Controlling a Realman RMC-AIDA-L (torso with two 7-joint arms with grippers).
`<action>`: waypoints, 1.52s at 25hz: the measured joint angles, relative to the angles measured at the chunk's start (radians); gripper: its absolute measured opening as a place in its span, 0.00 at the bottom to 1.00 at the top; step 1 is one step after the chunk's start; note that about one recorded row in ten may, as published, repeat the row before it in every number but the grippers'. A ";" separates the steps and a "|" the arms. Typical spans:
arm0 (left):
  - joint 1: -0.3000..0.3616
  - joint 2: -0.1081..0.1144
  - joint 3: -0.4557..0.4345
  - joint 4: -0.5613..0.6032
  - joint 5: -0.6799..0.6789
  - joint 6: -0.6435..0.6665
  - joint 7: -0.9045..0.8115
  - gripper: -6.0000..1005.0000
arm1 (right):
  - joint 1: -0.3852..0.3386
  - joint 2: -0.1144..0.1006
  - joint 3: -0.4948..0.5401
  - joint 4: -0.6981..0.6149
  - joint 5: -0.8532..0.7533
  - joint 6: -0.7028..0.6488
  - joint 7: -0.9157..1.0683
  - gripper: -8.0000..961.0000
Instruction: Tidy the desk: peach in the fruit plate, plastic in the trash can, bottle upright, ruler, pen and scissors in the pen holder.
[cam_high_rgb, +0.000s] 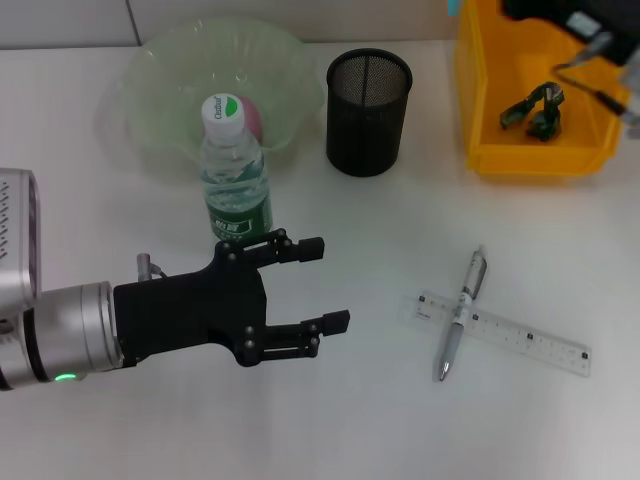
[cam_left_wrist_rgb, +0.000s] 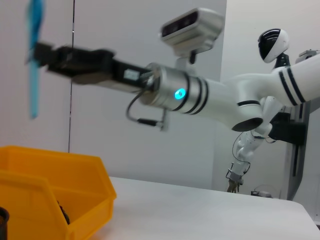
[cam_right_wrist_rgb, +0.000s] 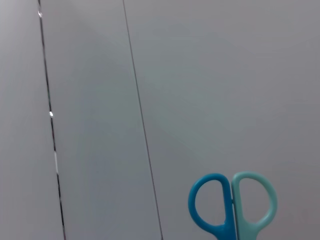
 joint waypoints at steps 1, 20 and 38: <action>0.000 0.000 0.000 0.000 0.000 0.000 0.000 0.79 | 0.017 0.000 -0.015 0.023 -0.003 0.029 -0.004 0.24; 0.001 0.000 0.009 0.000 0.002 0.003 0.003 0.79 | 0.164 0.005 -0.217 0.188 -0.015 0.356 -0.008 0.34; 0.011 0.004 0.004 0.005 0.001 0.006 0.004 0.79 | -0.039 -0.003 -0.211 -0.143 -0.055 0.128 0.255 0.61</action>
